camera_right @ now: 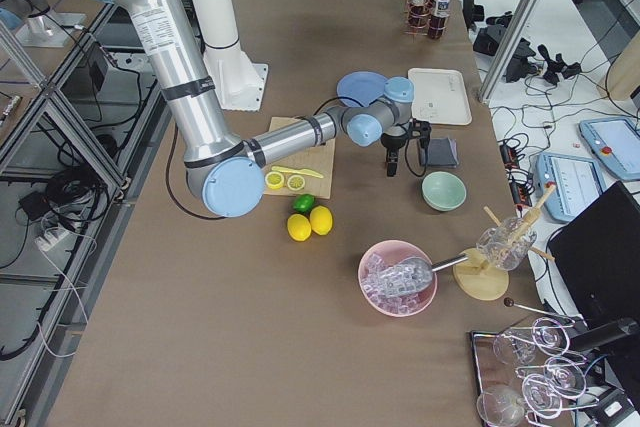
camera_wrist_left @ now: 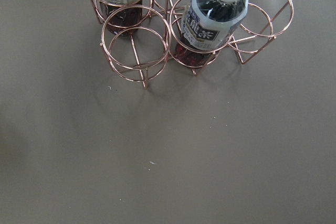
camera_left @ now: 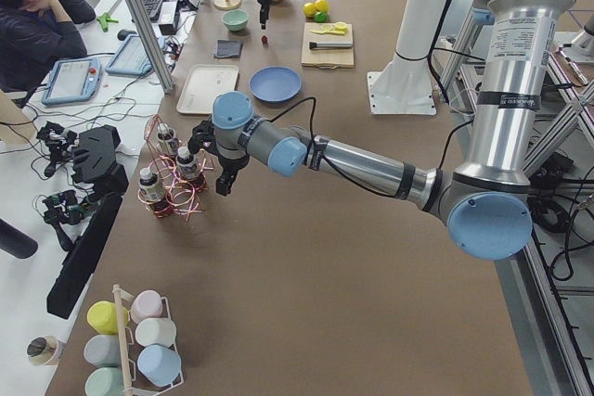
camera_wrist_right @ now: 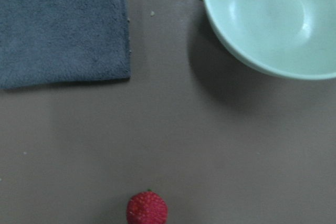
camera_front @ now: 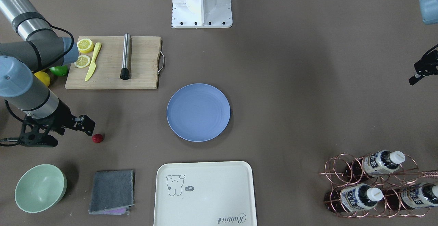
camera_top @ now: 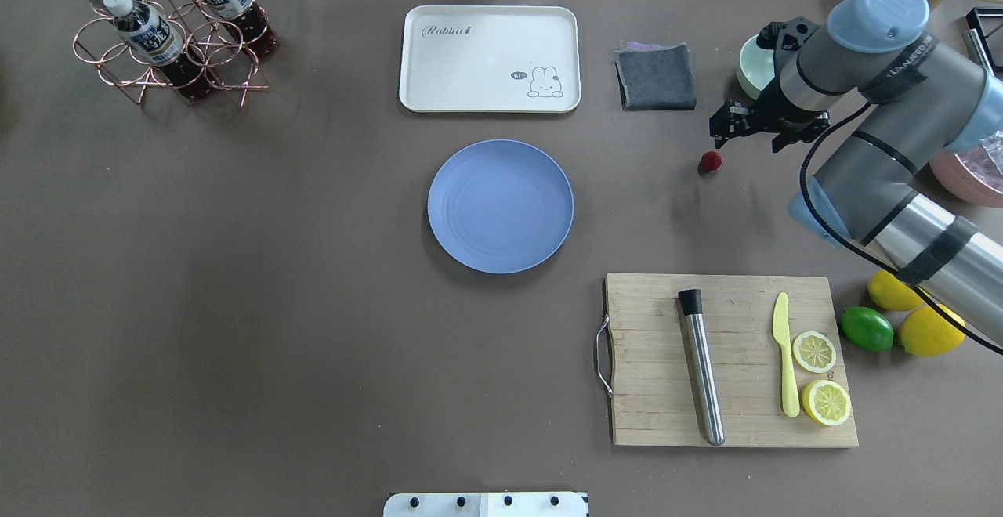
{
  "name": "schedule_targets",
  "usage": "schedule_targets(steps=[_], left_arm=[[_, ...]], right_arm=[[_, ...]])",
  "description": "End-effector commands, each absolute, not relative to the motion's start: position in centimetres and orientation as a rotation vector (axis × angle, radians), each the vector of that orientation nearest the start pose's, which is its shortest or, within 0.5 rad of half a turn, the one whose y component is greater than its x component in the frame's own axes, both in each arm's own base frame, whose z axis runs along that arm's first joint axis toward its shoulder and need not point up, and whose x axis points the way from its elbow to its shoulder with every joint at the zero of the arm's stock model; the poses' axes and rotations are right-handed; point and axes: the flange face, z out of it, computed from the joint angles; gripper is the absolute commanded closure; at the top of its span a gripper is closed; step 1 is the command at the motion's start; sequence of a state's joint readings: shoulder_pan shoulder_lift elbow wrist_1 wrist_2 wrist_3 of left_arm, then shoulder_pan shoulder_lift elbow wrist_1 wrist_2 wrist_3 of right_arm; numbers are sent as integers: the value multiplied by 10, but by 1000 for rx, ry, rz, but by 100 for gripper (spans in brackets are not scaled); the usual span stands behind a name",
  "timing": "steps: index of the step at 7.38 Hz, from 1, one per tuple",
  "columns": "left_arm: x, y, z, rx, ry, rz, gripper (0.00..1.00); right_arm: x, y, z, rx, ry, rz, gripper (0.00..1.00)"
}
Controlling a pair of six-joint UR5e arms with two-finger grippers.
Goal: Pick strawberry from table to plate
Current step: 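Lower the right gripper onto the red strawberry and grasp it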
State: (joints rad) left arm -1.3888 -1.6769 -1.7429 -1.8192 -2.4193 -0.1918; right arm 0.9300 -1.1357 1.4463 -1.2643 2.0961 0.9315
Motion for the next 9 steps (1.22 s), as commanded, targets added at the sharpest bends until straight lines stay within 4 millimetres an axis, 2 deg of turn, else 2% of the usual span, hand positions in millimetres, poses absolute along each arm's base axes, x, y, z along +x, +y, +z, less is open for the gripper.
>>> schedule_targets(steps=[1,6,8,9], left_arm=[[33,-543,484,338,905,203,0],[31,-544,485,337,902,196,0],[31,-544,486,335,902,196,0],[31,-544,486,335,902,196,0]], right_arm=[[-375,-606,429,62,-782,116,9],[-392,-594,439,67,-753,98,20],[-395,-594,447,74,-731,102,34],[-394,-595,447,74,-729,106,48]])
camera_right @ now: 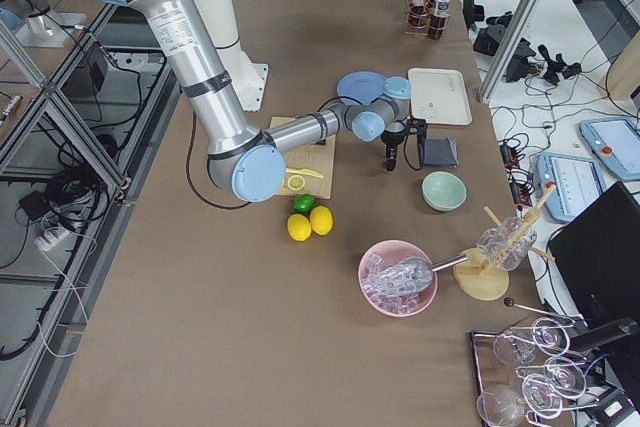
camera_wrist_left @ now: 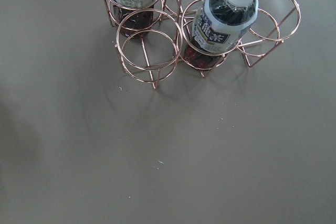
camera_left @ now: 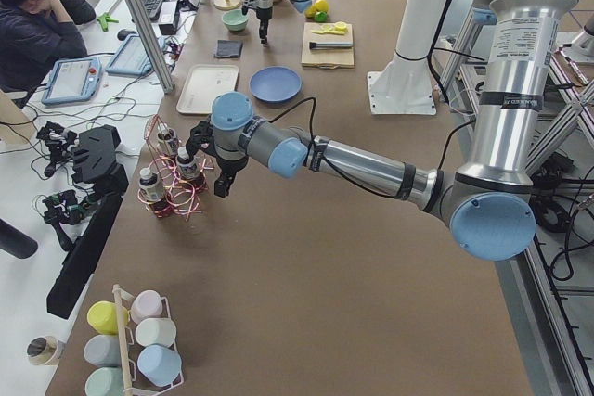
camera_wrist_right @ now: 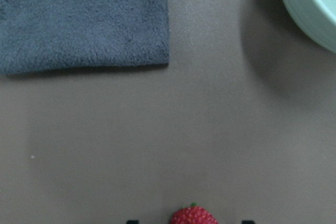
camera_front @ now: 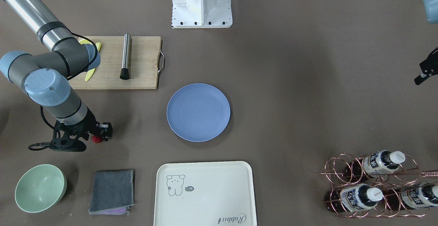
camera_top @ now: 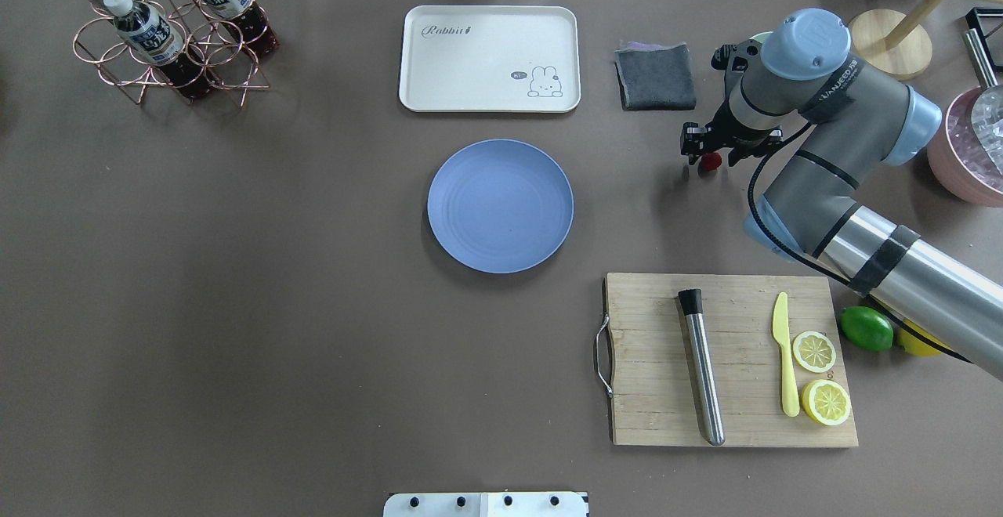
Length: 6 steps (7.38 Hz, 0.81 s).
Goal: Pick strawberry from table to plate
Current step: 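Lower the right gripper onto the red strawberry and grasp it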
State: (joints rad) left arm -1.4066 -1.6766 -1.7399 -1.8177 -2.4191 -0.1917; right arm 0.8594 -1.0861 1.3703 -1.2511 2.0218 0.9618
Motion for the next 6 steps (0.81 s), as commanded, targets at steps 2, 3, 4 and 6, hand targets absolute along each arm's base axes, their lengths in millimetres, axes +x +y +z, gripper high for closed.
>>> schedule_targets(steps=[2,3,4,6], left_arm=[[31,-544,486,335,902,196,0],[31,-544,486,335,902,196,0],[31,-544,487,333,903,195,0],[18,-545,492,325,901,167,0]], right_arm=[[-394,-595,447,68,-730,117,100],[-394,-595,436,76,-744,122,100],[-395,-593,407,73,-790,178,100],[-410,-598,345,66,-861,241,100]])
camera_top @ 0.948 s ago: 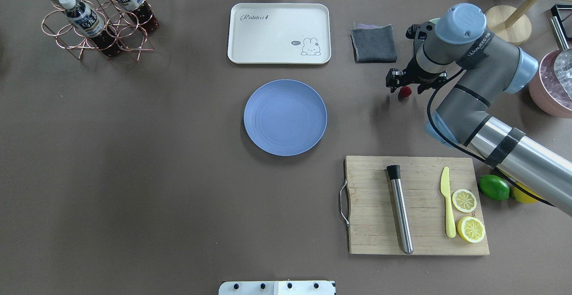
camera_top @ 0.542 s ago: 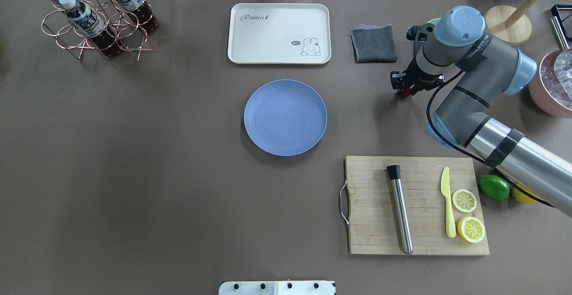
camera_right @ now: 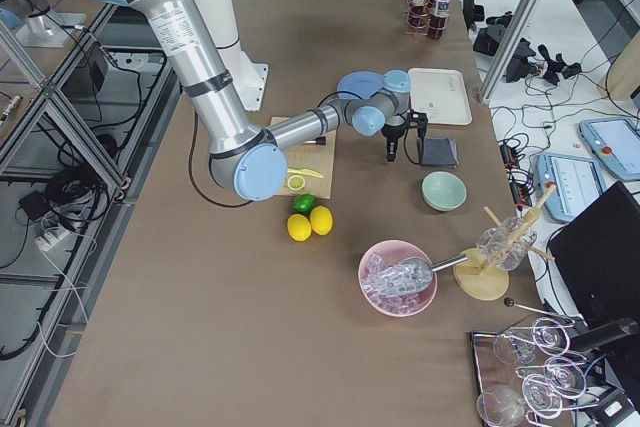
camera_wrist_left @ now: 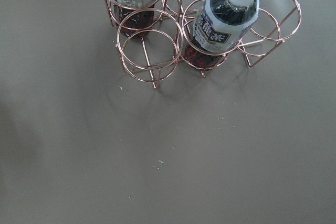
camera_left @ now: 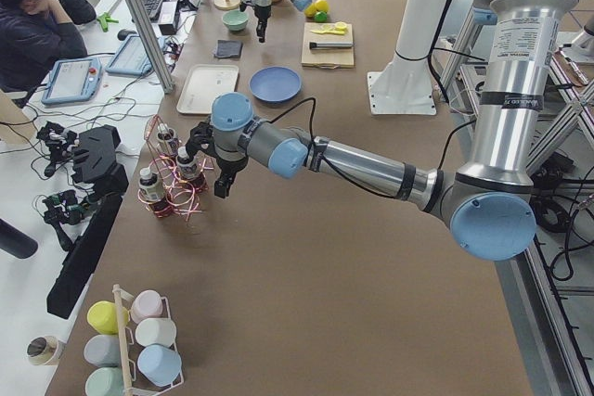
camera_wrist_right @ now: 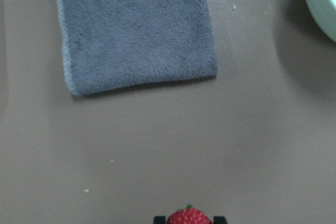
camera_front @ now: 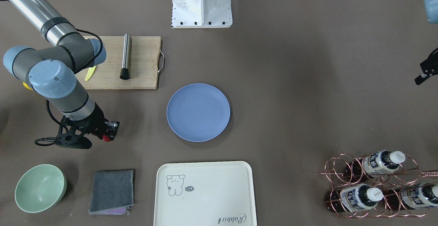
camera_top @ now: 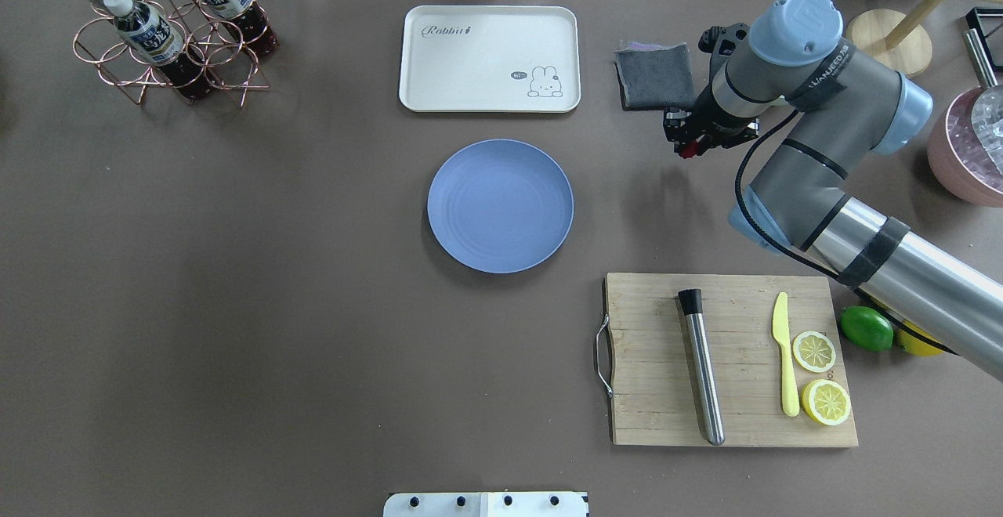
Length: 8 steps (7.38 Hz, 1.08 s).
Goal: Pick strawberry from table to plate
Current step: 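Carry the strawberry with the right gripper over the blue plate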
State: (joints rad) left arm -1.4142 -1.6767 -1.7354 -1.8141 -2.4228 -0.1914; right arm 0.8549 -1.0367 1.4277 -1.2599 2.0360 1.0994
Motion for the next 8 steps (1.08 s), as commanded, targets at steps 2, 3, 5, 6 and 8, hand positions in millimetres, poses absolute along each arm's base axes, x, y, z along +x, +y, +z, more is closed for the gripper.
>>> schedule_targets(steps=[2,3,5,6,8], left_arm=[[10,-546,512,266,894,123,0],[4,-543,522,220,887,93,0],[-28,-524,569,141,831,136,0],[-45,-508,601,113,796,169,0],[-61,-497,613,31,819,101,0]], right_arm=[[-443,-586,301,51,-910,268,100],[-465,-576,279,46,-927,288,100],[-507,-554,231,57,-923,305,100],[-526,-538,220,53,-930,298,100],[-563,-508,221,66,-911,289,100]])
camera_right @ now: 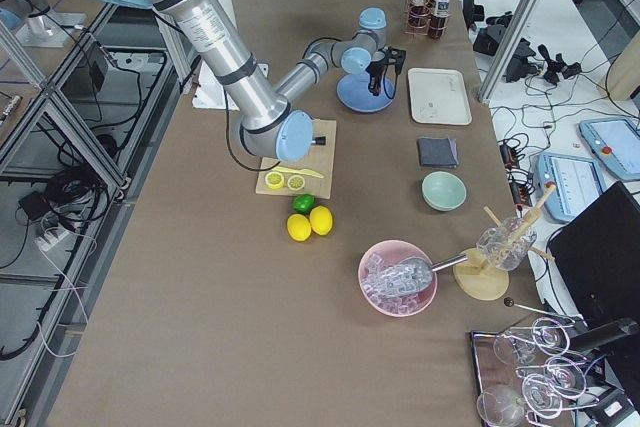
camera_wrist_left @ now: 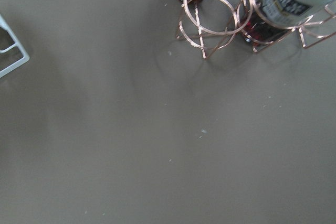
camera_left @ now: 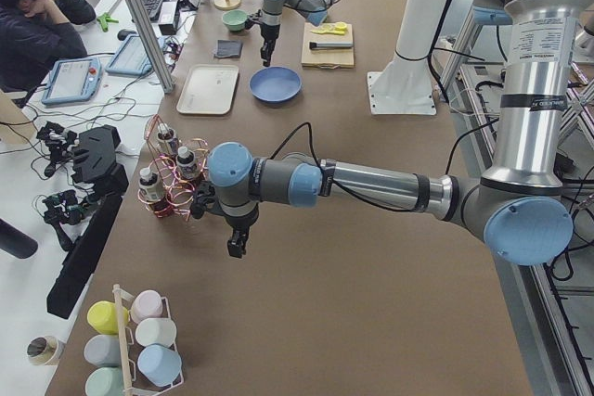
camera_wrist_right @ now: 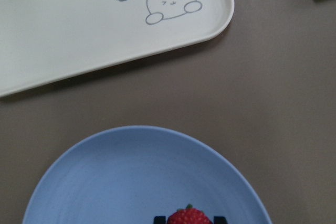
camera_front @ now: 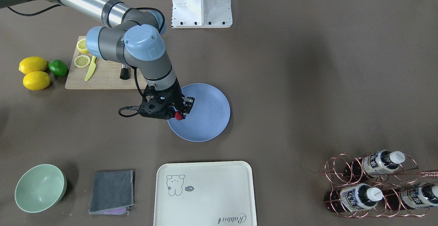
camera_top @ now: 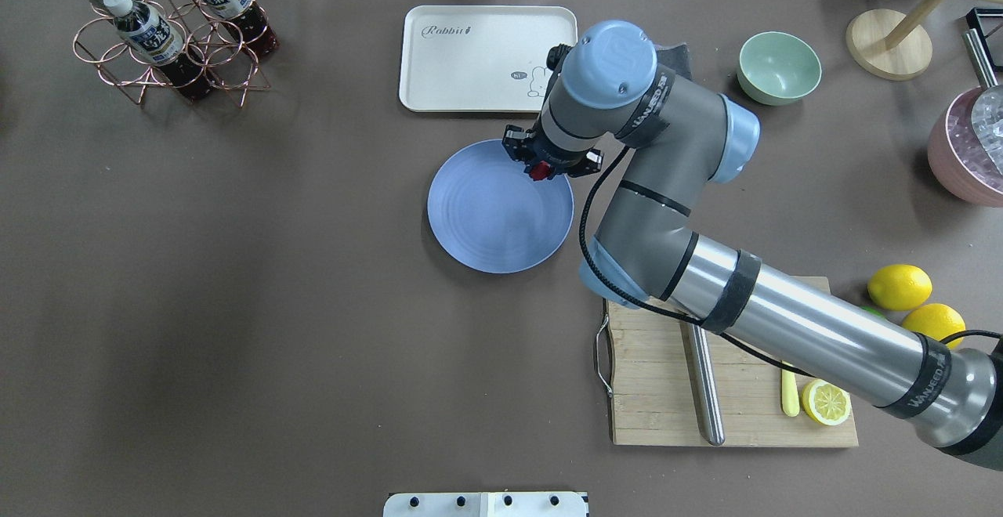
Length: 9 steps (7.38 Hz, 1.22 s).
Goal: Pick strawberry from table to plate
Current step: 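Carry the strawberry with the right gripper over the blue plate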
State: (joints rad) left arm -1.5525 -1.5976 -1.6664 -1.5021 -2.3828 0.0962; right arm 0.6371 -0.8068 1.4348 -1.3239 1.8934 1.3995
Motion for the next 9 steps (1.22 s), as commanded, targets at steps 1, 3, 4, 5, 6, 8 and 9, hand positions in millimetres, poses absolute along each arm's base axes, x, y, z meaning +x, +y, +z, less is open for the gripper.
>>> schedule_targets(steps=[1,3,4,5,6,8,9], left_arm=[[-61,-493,610,-7,902,68,0],[-61,-484,620,-9,901,69,0],[-62,-478,625,10,901,87,0],[-62,-472,631,12,902,87,0],[-62,-471,633,9,902,86,0],[-62,-471,633,9,902,86,0],[-62,-471,634,8,902,85,0]], right_arm=[[-574,-497,220,77,-908,287,100],[-587,-489,228,88,-890,282,100],[-595,-485,232,86,-881,279,100],[-601,-480,228,101,-880,278,100],[-605,-478,227,104,-877,276,100],[-605,-478,228,105,-875,275,100],[-606,-477,228,106,-876,274,100]])
